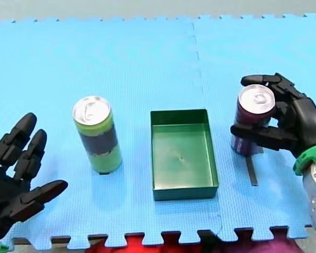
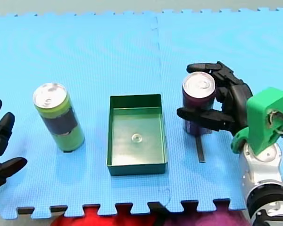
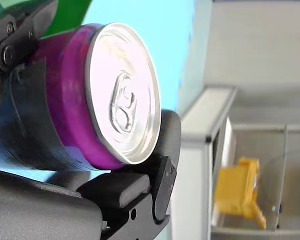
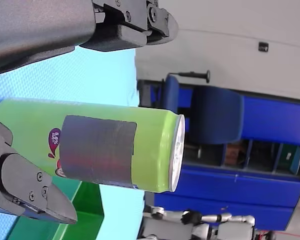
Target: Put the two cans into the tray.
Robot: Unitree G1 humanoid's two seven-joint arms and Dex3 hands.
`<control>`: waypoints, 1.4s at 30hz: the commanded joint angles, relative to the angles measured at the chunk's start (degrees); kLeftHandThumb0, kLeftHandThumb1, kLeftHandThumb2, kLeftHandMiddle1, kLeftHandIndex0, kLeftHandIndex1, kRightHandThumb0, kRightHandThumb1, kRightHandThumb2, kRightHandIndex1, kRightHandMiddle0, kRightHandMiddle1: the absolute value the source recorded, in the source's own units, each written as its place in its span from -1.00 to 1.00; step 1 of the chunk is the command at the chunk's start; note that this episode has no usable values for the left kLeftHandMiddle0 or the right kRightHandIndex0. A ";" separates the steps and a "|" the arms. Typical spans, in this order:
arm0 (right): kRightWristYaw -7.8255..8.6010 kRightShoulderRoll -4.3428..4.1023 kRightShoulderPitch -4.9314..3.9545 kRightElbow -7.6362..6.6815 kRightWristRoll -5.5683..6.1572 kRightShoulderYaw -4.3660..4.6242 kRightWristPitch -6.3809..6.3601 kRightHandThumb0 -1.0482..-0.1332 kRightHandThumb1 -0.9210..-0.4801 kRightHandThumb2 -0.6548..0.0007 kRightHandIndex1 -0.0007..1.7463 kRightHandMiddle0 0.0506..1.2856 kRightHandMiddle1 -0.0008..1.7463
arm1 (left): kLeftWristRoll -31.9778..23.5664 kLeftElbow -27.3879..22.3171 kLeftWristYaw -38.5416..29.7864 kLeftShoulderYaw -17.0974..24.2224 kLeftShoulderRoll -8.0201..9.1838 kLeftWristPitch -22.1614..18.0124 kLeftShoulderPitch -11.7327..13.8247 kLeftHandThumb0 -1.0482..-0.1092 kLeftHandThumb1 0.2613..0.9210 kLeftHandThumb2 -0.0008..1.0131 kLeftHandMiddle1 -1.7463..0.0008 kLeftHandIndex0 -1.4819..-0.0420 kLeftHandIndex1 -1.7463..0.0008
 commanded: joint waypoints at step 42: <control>-4.11 3.07 -3.46 -3.33 6.90 -4.60 6.04 0.47 -0.45 0.97 1.00 -0.16 1.00 | 0.51 0.66 0.25 0.25 0.24 -0.13 -1.13 -1.00 0.08 -1.00 1.00 0.72 1.00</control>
